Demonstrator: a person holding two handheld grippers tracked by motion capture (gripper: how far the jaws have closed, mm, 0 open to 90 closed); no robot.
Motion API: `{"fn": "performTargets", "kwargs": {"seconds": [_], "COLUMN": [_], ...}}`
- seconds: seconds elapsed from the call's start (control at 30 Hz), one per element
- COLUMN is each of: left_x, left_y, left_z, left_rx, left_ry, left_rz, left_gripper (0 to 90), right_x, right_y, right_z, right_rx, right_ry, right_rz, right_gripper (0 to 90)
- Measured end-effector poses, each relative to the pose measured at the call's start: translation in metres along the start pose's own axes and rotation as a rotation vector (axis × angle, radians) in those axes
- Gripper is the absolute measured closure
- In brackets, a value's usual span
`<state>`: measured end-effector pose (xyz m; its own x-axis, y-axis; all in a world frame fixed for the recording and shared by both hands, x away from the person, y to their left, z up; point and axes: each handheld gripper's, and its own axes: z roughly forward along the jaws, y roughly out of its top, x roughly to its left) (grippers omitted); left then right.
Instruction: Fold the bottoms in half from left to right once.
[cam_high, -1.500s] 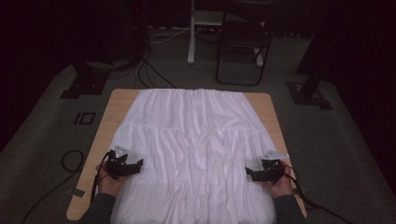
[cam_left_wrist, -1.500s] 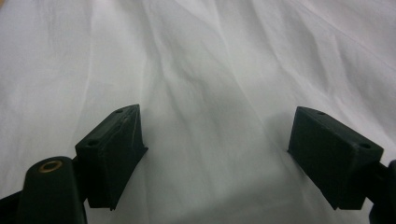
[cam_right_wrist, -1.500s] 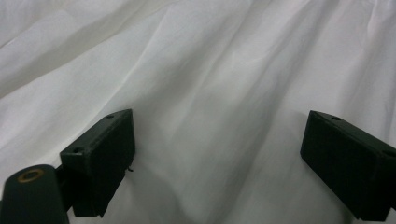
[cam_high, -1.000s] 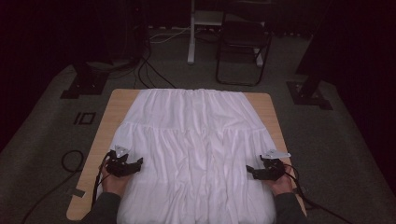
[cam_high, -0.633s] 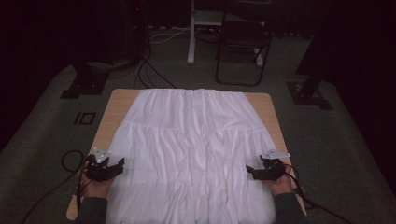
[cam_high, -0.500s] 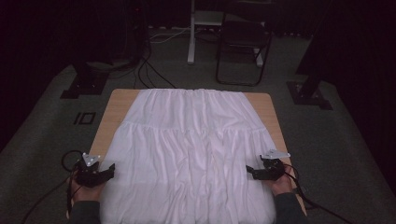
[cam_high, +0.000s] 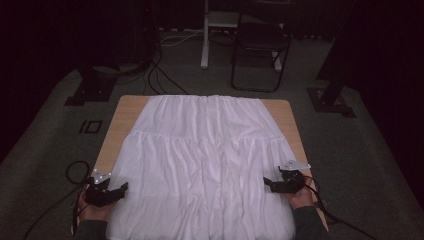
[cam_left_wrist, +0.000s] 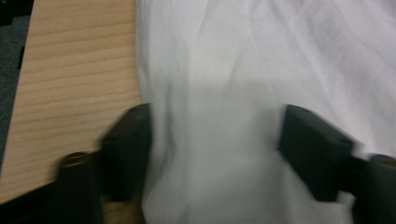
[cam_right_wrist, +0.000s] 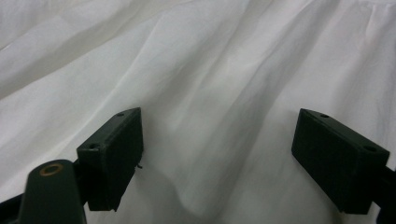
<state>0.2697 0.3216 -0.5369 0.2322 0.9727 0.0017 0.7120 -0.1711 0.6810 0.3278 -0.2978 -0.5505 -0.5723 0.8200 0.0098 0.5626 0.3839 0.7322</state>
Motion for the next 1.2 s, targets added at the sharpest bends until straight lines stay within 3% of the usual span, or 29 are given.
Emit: {"fn": "performTargets", "kwargs": {"seconds": [0.07, 0.13, 0.17, 0.2, 0.23, 0.33, 0.43, 0.5, 0.6, 0.67, 0.77, 0.8, 0.83, 0.9, 0.97, 1.1, 1.17, 1.2], "left_x": [0.002, 0.004, 0.004, 0.004, 0.003, 0.001, 0.002, 0.004, 0.003, 0.002, 0.003, 0.005, 0.006, 0.017, 0.036, 0.081, 0.100, 0.110], "left_y": [0.000, 0.000, 0.000, 0.001, 0.001, 0.002, 0.002, 0.002, 0.003, 0.003, 0.003, 0.004, 0.005, 0.006, 0.009, 0.012, 0.014, 0.016], "left_z": [-0.001, -0.002, -0.003, -0.002, -0.003, -0.003, -0.003, -0.002, -0.002, -0.003, -0.002, -0.003, -0.004, -0.007, -0.014, -0.031, -0.035, -0.036], "left_rx": [-0.004, -0.004, -0.003, -0.003, 0.000, 0.009, 0.011, 0.009, 0.012, 0.016, 0.016, 0.023, 0.032, 0.025, -0.009, -0.078, -0.087, -0.077], "left_ry": [-0.015, -0.035, -0.040, -0.052, -0.054, -0.039, -0.051, -0.057, -0.051, -0.046, -0.046, -0.019, 0.007, 0.036, 0.047, 0.086, 0.131, 0.178], "left_rz": [0.008, 0.015, 0.021, 0.027, 0.033, 0.055, 0.044, 0.036, 0.042, 0.050, 0.053, 0.068, 0.078, 0.068, 0.025, -0.076, -0.105, -0.113], "left_gripper": [52.1, 68.6, 76.4, 80.1, 84.1, 87.1, 87.3, 87.3, 87.3, 87.3, 87.5, 87.7, 88.0, 88.2, 88.4, 88.5, 88.5, 88.5], "right_x": [0.000, 0.000, -0.001, -0.002, -0.003, -0.011, -0.019, -0.020, -0.018, -0.015, -0.011, -0.012, -0.013, -0.016, -0.020, -0.022, -0.021, -0.021], "right_y": [0.000, 0.000, 0.000, 0.000, 0.000, -0.003, -0.014, -0.026, -0.036, -0.038, -0.038, -0.038, -0.037, -0.037, -0.039, -0.040, -0.040, -0.040], "right_z": [0.000, -0.003, -0.007, -0.010, -0.018, -0.041, -0.058, -0.061, -0.058, -0.054, -0.050, -0.051, -0.053, -0.056, -0.057, -0.057, -0.057, -0.057], "right_rx": [0.000, -0.010, -0.007, -0.004, -0.020, -0.053, -0.023, 0.000, 0.030, 0.065, 0.062, 0.062, 0.060, 0.054, 0.042, 0.038, 0.038, 0.037], "right_ry": [0.000, -0.011, 0.007, 0.016, -0.009, -0.100, -0.192, -0.207, -0.185, -0.180, -0.145, -0.139, -0.137, -0.142, -0.153, -0.165, -0.169, -0.170], "right_rz": [-0.003, 0.015, 0.031, 0.043, 0.047, 0.101, 0.130, 0.154, 0.170, 0.156, 0.145, 0.139, 0.139, 0.144, 0.164, 0.167, 0.158, 0.156], "right_gripper": [16.6, 35.9, 44.3, 45.6, 45.5, 36.8, 26.0, 20.7, 17.5, 16.6, 25.1, 31.3, 47.2, 67.2, 76.9, 82.0, 82.7, 82.9]}}
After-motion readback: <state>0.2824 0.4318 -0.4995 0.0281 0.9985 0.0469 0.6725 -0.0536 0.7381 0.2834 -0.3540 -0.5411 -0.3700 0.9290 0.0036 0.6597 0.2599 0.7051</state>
